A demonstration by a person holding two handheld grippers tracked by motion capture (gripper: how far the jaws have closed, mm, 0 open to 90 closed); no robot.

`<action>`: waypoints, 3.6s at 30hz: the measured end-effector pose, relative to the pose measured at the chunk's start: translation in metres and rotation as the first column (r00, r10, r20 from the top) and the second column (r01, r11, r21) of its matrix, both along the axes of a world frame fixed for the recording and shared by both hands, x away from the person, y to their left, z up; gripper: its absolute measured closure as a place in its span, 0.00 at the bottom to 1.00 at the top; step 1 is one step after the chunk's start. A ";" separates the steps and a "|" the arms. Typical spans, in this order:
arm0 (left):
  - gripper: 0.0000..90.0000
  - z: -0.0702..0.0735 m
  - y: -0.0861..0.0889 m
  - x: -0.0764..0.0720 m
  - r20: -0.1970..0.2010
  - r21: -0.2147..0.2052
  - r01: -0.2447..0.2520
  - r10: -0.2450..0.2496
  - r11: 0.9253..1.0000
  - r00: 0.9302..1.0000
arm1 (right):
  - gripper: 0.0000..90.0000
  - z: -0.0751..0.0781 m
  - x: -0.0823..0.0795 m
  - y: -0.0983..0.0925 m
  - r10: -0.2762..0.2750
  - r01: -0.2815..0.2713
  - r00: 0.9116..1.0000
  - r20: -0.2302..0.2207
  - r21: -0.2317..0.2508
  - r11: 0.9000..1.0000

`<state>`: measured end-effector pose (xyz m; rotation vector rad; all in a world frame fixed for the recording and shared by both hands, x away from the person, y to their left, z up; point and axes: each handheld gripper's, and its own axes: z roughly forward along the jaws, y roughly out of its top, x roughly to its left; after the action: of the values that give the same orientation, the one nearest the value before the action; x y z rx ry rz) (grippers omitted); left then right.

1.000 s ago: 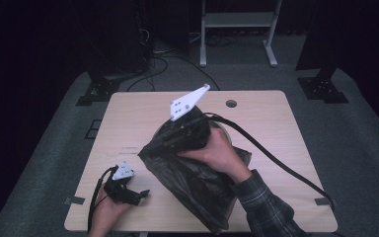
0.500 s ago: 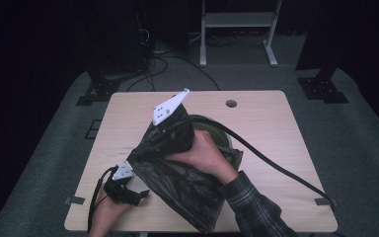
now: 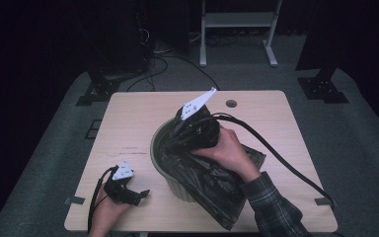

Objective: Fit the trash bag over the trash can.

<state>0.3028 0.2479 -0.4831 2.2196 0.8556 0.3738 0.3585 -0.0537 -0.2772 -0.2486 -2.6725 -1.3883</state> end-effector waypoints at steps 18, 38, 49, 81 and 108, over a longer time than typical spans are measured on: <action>0.00 0.000 0.000 0.000 0.000 0.000 0.000 0.000 1.000 1.000 | 0.59 0.010 0.016 -0.062 -0.203 0.201 0.978 0.053 0.035 0.979; 0.00 0.000 0.000 0.000 0.001 0.001 0.000 0.000 1.000 1.000 | 0.48 -0.004 0.074 -0.081 -0.371 0.373 0.926 0.070 -0.025 0.927; 0.00 0.000 0.000 0.000 0.001 0.002 0.000 0.000 1.000 1.000 | 0.80 -0.017 0.083 -0.073 -0.352 0.357 0.933 0.067 -0.088 0.930; 0.00 0.000 0.000 0.000 0.001 -0.001 0.010 -0.010 1.000 1.000 | 0.97 -0.008 0.048 -0.061 -0.109 0.108 0.994 -0.002 -0.128 0.986; 0.06 0.175 -0.020 -0.014 0.189 -0.134 0.311 -0.284 0.941 0.940 | 0.97 -0.007 0.041 -0.062 -0.009 0.000 0.996 -0.085 -0.105 0.995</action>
<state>0.2885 0.2275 -0.3076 2.0903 0.4330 0.3248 0.3998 -0.1154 -0.2844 -0.3168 -2.6787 -1.2117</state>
